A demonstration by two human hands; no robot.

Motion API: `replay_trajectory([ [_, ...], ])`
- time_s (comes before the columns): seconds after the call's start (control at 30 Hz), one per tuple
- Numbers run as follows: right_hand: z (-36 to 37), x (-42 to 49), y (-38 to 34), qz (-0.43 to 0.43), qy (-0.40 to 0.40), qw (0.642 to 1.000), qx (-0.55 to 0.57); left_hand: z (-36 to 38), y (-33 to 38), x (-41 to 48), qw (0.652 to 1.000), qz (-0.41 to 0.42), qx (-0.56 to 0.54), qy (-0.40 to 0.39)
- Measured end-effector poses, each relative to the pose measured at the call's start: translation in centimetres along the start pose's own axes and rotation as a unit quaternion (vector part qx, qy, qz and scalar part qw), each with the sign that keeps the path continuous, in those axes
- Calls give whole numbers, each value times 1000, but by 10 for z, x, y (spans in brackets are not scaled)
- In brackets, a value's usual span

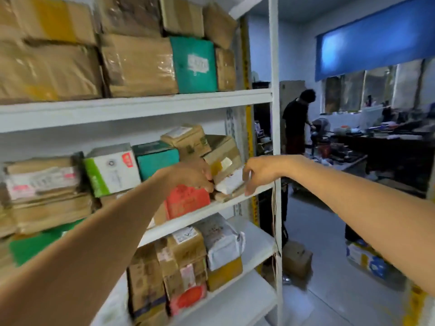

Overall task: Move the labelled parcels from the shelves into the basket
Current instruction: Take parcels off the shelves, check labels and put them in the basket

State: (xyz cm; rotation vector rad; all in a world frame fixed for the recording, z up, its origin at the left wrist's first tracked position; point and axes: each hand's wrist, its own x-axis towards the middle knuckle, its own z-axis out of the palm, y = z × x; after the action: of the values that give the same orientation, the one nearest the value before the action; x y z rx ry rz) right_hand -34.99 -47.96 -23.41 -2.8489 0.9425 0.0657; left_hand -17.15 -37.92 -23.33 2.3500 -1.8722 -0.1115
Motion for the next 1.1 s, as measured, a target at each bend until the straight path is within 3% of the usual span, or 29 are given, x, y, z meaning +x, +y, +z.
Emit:
replay_trajectory([
  [0.4, -56, 64, -205, -183, 73, 979, -46, -86, -143, -132, 980, -173, 1, 96],
  [0.73, -146, 37, -317, -300, 155, 941, 9, -218, -180, -231, 948, -254, 77, 173],
  [0.9, -195, 18, -345, -304, 226, 926, 2, -289, -178, -258, 928, -252, 127, 244],
  [1.1, -215, 24, -352, -279, 278, 919, 5, -307, -198, -260, 922, -239, 155, 262],
])
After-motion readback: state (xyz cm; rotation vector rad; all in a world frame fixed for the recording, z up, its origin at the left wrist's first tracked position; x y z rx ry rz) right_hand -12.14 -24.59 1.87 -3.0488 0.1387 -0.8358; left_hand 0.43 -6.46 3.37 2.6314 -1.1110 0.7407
